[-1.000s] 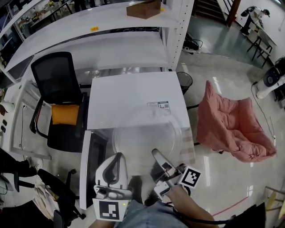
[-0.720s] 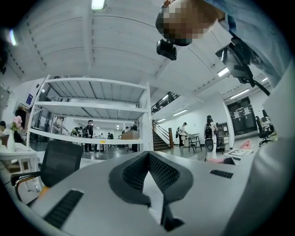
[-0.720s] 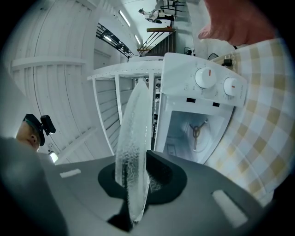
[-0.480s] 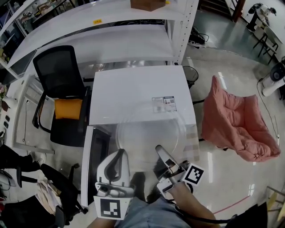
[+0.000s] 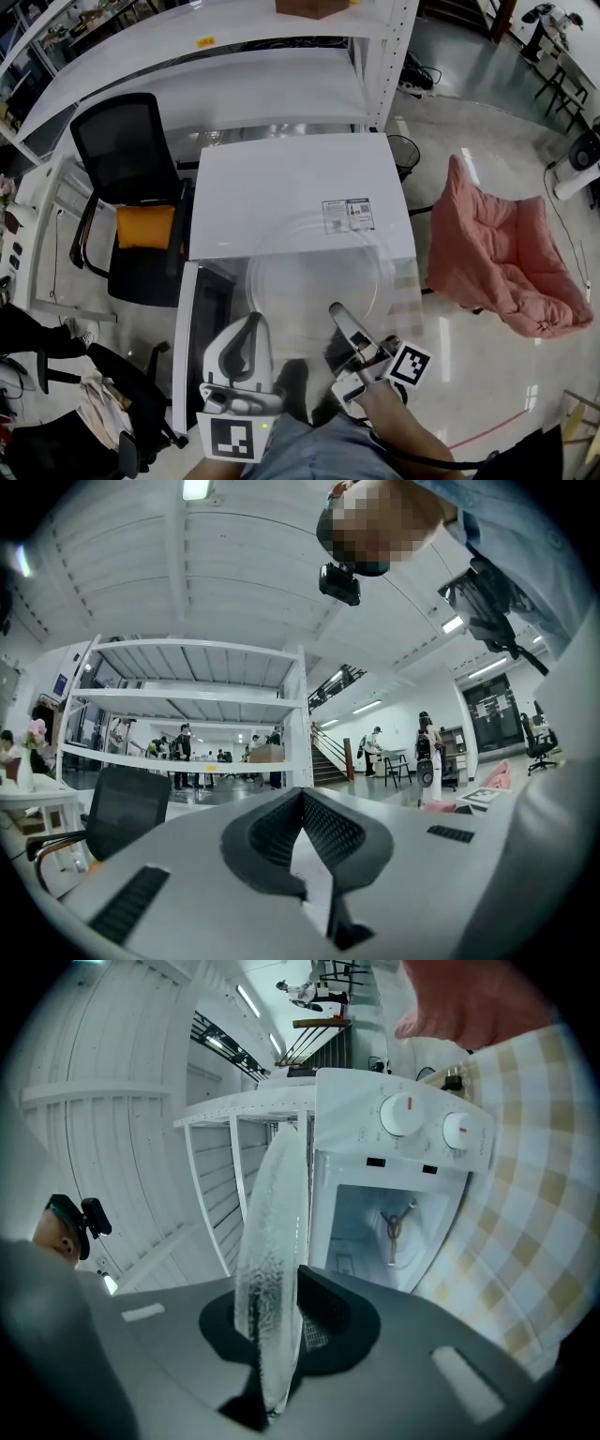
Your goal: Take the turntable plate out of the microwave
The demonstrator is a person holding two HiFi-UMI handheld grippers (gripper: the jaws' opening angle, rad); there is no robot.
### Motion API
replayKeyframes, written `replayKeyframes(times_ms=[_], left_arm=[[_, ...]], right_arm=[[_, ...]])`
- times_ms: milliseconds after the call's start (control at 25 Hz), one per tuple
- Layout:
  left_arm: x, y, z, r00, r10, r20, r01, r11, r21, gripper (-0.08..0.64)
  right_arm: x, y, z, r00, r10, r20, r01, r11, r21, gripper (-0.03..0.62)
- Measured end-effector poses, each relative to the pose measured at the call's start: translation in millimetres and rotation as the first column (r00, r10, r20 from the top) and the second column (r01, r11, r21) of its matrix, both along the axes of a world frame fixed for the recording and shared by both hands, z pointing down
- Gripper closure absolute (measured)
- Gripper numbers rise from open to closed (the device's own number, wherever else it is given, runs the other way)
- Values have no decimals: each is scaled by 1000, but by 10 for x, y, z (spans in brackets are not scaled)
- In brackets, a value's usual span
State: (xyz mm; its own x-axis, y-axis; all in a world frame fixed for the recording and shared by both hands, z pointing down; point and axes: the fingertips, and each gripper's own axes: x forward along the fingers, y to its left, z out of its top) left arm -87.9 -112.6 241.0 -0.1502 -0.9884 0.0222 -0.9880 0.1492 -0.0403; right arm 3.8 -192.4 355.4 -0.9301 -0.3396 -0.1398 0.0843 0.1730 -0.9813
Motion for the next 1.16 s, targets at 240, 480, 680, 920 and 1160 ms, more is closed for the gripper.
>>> replayKeyframes(times_ms=[240,480,680,920,1160], left_arm=[[-2,0,-12,1000,1,2,-1,1000,-1,554],[1,-8,3,1000,-2,3,2,1000,-1,554],[12,-23,4,1000,-3,2,3,1000,0,554],[20,-36,3,1000,-3,4,3,1000,-4,554],[57,-59,-16,1000,-5,1,5,1000,9,554]], right_arm=[[-2,-7,-8,1000,3,0,-3,1000,2,560],[8,-25,6,1000,5,5,-5,1000,-2,560],[13,-39,8,1000,2,4,-2,1000,-3,560],[23,-53,-4,1000,-1,2,1,1000,0,560],[46,-67,2,1000,-5,4,5,1000,-2,560]])
